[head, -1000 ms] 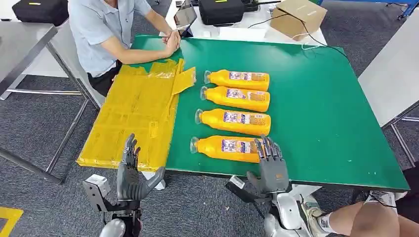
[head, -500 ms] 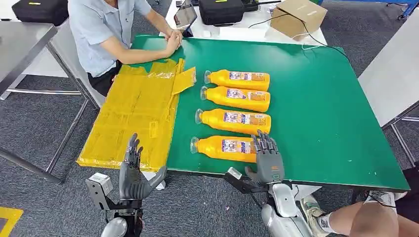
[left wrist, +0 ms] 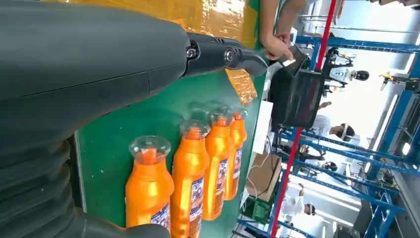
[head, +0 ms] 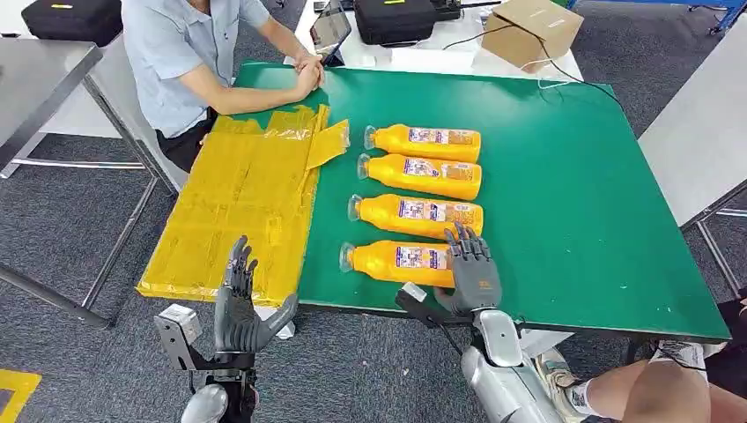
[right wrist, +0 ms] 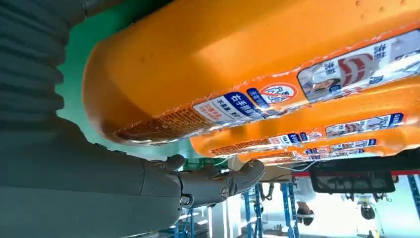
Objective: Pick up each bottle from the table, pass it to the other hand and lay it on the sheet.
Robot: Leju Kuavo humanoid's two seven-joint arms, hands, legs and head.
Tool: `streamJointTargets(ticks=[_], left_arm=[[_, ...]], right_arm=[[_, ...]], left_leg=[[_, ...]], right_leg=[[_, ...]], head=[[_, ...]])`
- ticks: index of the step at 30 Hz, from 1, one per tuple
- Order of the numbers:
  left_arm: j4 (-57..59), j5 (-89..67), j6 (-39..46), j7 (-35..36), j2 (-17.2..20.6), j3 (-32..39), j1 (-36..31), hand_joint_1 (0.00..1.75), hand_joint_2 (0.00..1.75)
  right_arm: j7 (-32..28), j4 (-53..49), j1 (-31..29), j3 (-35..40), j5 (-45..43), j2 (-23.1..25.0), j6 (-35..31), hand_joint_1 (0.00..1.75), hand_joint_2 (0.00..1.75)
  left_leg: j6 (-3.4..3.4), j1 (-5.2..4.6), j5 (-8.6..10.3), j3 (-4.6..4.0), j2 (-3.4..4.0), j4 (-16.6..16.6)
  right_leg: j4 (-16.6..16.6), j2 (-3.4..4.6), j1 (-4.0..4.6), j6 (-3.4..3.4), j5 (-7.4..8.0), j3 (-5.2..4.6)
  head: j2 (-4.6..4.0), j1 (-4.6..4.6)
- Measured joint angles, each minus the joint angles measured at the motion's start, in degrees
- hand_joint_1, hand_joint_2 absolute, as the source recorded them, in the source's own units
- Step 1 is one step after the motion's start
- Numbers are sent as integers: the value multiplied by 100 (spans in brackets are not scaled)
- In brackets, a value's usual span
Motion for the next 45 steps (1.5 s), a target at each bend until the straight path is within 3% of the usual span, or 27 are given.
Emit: streamJointTargets(ticks=[4,10,11,12,14,35,39,43,45], left_arm=[[0,2,0,2,0,0,0,0,175],[0,20,-2,24,0,13,0,0,175],[0,20,-7,30,0,22,0,0,175],[0,20,-9,39,0,28,0,0,175],[0,20,-28,50,0,33,-4,0,175],[2,105,-101,96,0,118,-107,0,175],[24,122,-112,59,2,140,-140,0,175],[96,160,-144,-31,4,142,-209,0,175],[129,181,-160,-44,4,142,-238,0,175]], right_arm=[[64,81,-45,2,0,11,107,0,175],[687,310,-243,83,376,20,337,0,175],[793,352,-276,103,457,20,358,59,175],[850,391,-313,120,501,17,406,138,175],[861,480,-395,125,492,9,566,171,175],[695,1091,-911,168,177,-37,1373,175,175],[345,1176,-952,166,-73,-50,1373,175,175],[-724,1185,-924,68,-1015,-33,1395,175,175],[-949,1185,-897,28,-1185,-4,1421,175,175]], left_leg=[[0,0,-1,0,1,0],[0,0,0,15,2,0],[0,0,0,19,2,0],[0,0,0,24,2,0],[0,0,0,32,3,0],[1,0,-3,91,1,0],[3,0,-6,104,1,0],[3,0,-6,108,11,0],[1,0,-7,114,23,0]], right_leg=[[-1,0,0,0,0,0],[-2,0,1,0,0,12],[-2,0,1,0,0,16],[-2,1,1,0,0,21],[-3,1,0,0,0,28],[-7,0,1,-1,-3,81],[-10,0,1,-1,-3,95],[-9,5,1,-2,2,98],[-9,14,2,-2,3,98]], head=[[0,2],[0,0],[0,2],[0,2],[0,0],[0,2],[0,2],[0,0],[0,2]])
